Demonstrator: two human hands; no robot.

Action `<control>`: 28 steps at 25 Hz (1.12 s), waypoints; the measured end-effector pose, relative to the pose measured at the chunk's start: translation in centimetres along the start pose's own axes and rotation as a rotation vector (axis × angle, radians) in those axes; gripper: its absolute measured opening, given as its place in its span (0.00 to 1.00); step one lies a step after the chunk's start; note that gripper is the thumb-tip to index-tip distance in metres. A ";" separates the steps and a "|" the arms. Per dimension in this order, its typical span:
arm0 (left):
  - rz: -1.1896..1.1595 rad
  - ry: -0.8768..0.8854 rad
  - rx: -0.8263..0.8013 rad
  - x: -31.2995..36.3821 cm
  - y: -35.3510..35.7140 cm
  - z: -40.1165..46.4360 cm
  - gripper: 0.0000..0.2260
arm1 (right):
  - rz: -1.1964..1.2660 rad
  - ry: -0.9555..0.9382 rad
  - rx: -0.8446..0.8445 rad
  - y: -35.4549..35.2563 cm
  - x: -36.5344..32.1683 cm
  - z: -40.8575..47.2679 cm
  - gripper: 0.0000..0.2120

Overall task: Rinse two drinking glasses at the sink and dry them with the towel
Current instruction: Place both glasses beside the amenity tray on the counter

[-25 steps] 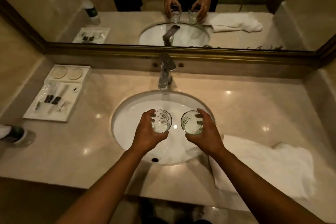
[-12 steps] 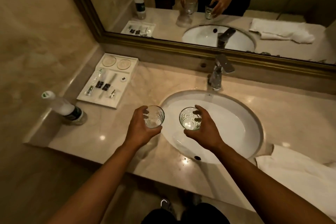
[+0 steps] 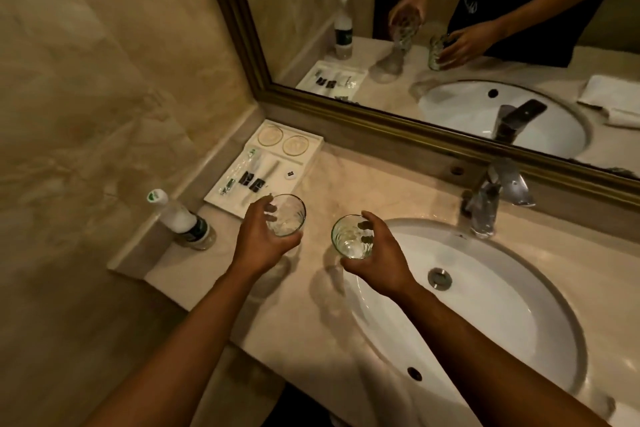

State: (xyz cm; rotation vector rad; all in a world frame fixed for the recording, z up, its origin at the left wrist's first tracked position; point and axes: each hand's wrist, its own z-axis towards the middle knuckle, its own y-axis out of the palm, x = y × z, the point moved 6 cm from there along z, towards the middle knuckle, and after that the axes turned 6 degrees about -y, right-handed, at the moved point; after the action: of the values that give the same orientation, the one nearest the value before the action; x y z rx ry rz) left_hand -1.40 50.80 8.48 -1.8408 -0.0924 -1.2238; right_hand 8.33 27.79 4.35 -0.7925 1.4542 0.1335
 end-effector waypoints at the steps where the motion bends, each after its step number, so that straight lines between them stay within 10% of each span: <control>1: -0.015 -0.006 0.024 0.1 -0.6 1.1 0.42 | -0.008 -0.004 -0.007 0.5 -0.4 0.9 0.49; 28: -0.177 -0.120 0.136 -2.0 2.3 34.1 0.44 | -0.050 0.040 0.072 9.4 -4.9 31.6 0.49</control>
State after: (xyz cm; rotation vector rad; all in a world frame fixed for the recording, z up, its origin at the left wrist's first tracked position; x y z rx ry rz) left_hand 22.68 74.21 1.79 -1.8146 -0.4034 -1.1949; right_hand 28.79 54.07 2.46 -0.7759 1.4681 0.0275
